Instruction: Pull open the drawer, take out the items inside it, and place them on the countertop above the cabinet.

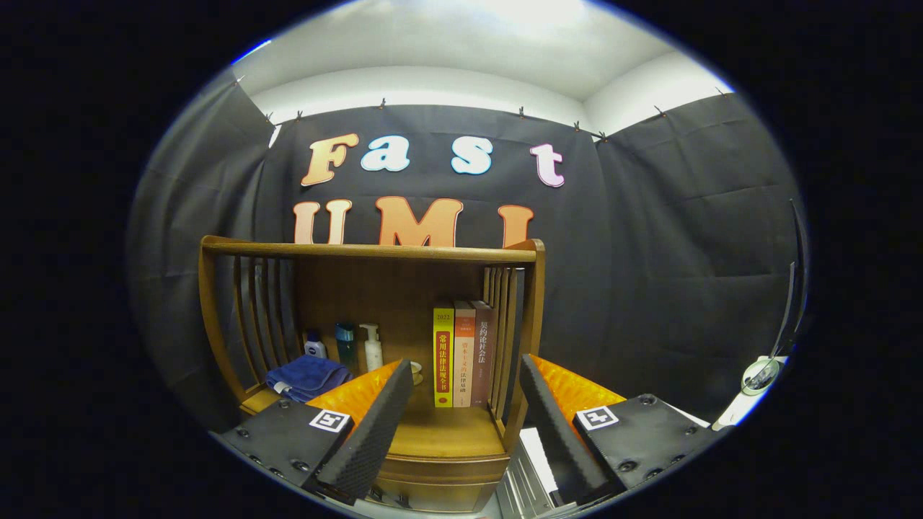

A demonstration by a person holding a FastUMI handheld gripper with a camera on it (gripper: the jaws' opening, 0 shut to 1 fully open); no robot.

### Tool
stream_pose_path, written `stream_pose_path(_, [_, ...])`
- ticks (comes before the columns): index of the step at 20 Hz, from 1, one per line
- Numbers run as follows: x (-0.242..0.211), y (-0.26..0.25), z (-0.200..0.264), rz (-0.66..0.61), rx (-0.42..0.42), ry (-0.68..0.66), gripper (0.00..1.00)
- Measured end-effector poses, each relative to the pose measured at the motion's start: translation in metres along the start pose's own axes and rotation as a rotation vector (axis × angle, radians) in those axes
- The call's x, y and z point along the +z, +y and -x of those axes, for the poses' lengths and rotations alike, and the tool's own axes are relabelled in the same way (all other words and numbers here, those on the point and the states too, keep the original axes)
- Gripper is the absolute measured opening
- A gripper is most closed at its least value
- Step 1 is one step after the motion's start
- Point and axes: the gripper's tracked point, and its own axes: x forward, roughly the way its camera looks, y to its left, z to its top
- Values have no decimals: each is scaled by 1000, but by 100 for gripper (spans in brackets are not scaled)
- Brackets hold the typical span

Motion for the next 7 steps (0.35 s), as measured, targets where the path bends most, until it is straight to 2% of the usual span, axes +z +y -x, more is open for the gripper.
stream_pose_path(7, [0,2,2,7,-3,-2,98])
